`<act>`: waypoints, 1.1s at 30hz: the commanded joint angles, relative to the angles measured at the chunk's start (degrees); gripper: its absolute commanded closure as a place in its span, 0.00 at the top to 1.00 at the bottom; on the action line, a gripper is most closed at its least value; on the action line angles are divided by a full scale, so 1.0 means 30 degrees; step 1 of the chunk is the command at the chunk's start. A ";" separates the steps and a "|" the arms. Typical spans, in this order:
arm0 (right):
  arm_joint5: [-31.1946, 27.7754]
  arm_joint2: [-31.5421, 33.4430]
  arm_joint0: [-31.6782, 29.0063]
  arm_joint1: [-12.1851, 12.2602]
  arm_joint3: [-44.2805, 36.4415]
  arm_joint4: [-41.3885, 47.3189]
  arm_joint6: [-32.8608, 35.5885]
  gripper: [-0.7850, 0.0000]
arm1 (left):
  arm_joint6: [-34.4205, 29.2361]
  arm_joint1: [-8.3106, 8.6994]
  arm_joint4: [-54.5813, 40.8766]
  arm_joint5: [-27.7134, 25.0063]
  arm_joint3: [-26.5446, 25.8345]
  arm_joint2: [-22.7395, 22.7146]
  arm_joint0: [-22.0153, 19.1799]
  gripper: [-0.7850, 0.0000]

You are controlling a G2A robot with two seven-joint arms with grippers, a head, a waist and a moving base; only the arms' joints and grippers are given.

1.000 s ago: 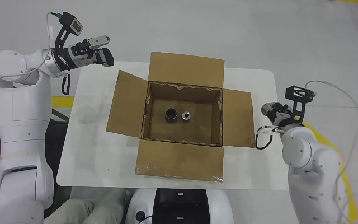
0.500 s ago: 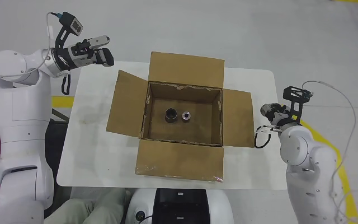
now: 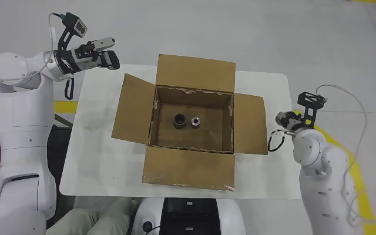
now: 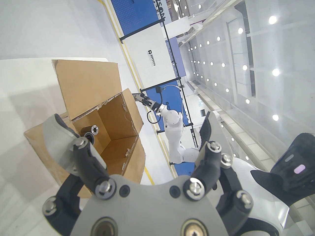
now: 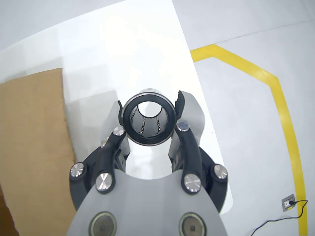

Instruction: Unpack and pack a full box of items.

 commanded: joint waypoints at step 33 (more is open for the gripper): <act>0.1042 -0.0565 0.3816 -0.0308 0.7990 0.1632 -0.0839 0.16 | 0.0000 0.0000 0.0000 0.0000 0.0000 0.0000 0.0000 1.00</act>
